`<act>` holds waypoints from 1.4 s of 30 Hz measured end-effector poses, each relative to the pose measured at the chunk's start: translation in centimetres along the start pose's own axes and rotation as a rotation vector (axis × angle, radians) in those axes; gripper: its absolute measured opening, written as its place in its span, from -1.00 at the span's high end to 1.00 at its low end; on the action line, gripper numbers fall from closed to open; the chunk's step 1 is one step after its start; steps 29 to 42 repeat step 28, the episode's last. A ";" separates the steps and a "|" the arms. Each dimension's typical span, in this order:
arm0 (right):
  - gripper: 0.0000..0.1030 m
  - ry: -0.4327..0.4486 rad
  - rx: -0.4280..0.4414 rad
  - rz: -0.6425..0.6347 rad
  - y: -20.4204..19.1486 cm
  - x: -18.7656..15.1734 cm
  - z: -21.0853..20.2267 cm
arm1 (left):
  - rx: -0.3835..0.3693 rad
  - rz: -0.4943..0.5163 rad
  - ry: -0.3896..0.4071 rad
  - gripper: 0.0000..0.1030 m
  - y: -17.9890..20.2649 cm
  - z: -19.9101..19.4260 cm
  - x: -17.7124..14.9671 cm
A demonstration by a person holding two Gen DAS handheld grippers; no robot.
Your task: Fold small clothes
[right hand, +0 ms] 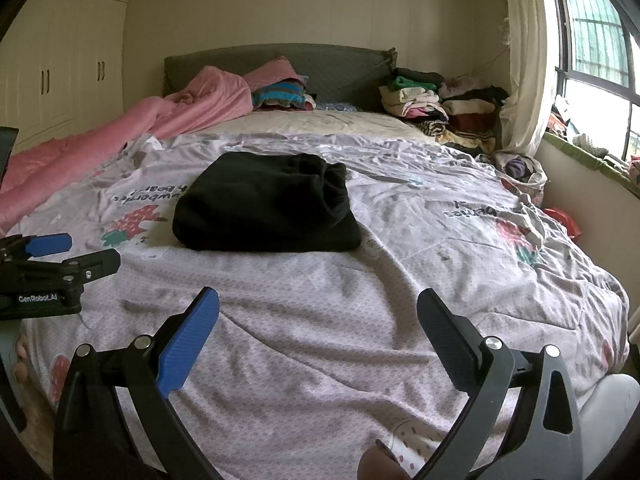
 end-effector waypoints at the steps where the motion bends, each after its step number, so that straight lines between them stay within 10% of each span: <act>1: -0.91 0.001 -0.003 0.000 0.0 0.0 0.0 | 0.002 0.001 0.000 -0.82 0.0 0.0 0.0; 19: -0.91 -0.023 -0.068 0.104 3.2 -0.4 0.1 | 0.099 -0.039 -0.038 -0.82 -1.7 0.6 0.0; 24: -0.91 -0.049 -0.234 0.258 11.3 -2.0 -0.9 | 0.067 -0.141 -0.076 -0.82 -6.6 1.2 1.2; 28: -0.91 -0.103 -0.469 0.454 23.2 -6.1 -2.7 | 0.178 -0.299 -0.042 -0.82 -18.8 0.0 3.9; 42: -0.91 -0.103 -0.469 0.454 23.2 -6.1 -2.7 | 0.178 -0.299 -0.042 -0.82 -18.8 0.0 3.9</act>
Point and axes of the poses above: each gripper's, at about its wrist camera, not at the fingertips, and z roughly the way its jaws point, y to its right, x to its top, the point moved 5 cm from there along z, roughly the way its jaws point, and after that the axes turned 10 degrees about -y, right-handed, at the moved point
